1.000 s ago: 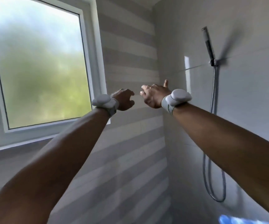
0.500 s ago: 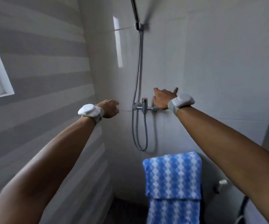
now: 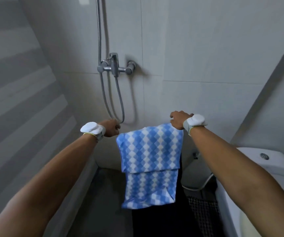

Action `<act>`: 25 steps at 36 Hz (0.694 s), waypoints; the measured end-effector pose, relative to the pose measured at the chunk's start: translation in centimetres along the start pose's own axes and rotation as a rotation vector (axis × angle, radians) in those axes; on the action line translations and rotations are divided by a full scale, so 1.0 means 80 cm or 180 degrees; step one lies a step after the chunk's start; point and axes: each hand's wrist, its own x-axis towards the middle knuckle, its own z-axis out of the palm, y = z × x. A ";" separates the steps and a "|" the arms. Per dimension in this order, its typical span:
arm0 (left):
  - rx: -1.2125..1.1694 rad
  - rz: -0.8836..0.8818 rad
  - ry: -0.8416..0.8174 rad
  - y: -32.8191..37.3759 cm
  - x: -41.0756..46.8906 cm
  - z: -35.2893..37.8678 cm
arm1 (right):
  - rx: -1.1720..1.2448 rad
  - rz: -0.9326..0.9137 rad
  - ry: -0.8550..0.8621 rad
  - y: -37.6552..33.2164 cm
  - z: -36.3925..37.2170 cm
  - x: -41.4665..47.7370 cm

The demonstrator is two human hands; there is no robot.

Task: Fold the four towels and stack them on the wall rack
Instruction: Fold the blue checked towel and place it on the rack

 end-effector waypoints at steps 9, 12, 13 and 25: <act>-0.0106 -0.0203 -0.0555 -0.009 0.120 0.063 | 0.0312 0.0361 -0.0190 0.074 0.068 0.109; -0.0321 -0.0363 -0.0715 -0.017 0.156 0.091 | 0.0384 0.0296 -0.0231 0.087 0.089 0.141; -0.0439 -0.0428 -0.0712 -0.018 0.168 0.098 | 0.0423 0.0273 -0.0183 0.092 0.097 0.156; -0.1474 -0.0727 -0.0587 -0.040 0.222 0.163 | 0.0965 0.0185 -0.0388 0.128 0.143 0.228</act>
